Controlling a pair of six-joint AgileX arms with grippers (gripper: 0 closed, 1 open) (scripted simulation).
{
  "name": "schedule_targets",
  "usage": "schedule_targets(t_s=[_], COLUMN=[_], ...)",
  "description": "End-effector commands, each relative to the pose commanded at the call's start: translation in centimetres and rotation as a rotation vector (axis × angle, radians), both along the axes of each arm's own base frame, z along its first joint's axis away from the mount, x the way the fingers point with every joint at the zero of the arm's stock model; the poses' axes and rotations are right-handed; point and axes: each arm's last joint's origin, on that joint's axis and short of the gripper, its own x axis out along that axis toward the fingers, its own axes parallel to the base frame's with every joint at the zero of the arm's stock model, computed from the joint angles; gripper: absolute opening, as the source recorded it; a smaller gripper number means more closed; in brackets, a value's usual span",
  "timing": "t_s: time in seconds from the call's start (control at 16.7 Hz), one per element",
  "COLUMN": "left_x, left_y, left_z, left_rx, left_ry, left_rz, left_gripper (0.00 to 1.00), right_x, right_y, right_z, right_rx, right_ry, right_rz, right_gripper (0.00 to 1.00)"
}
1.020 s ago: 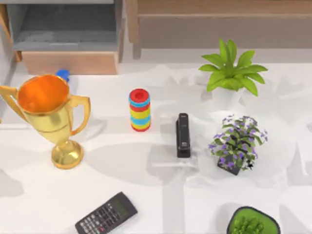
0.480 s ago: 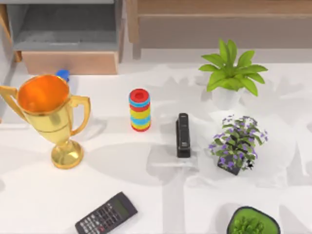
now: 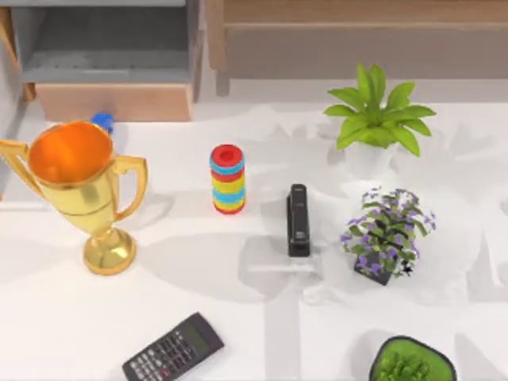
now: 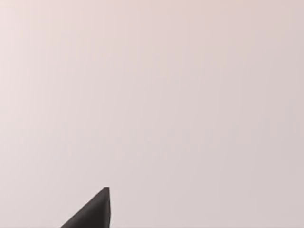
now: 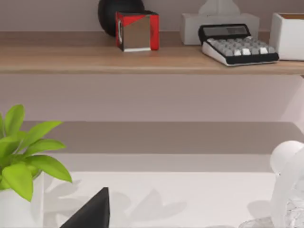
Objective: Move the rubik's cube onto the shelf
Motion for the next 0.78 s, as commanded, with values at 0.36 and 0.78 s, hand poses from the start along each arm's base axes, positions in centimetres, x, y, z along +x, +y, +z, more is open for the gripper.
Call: schedule_targets(t_s=[0.36,0.78], left_x=[6.3,15.8], left_y=[4.5,-0.4], left_z=[7.0,11.4], left_rx=[-0.354,-0.795], left_ry=[0.017,0.291], left_rz=[0.106,0.194], left_gripper=[1.00,1.00], right_x=[0.0,0.0], right_y=[0.0,0.0], right_z=[0.0,0.0], right_rx=[0.000,0.000], right_ry=[0.000,0.000], right_rz=[0.000,0.000], right_gripper=[1.00,1.00])
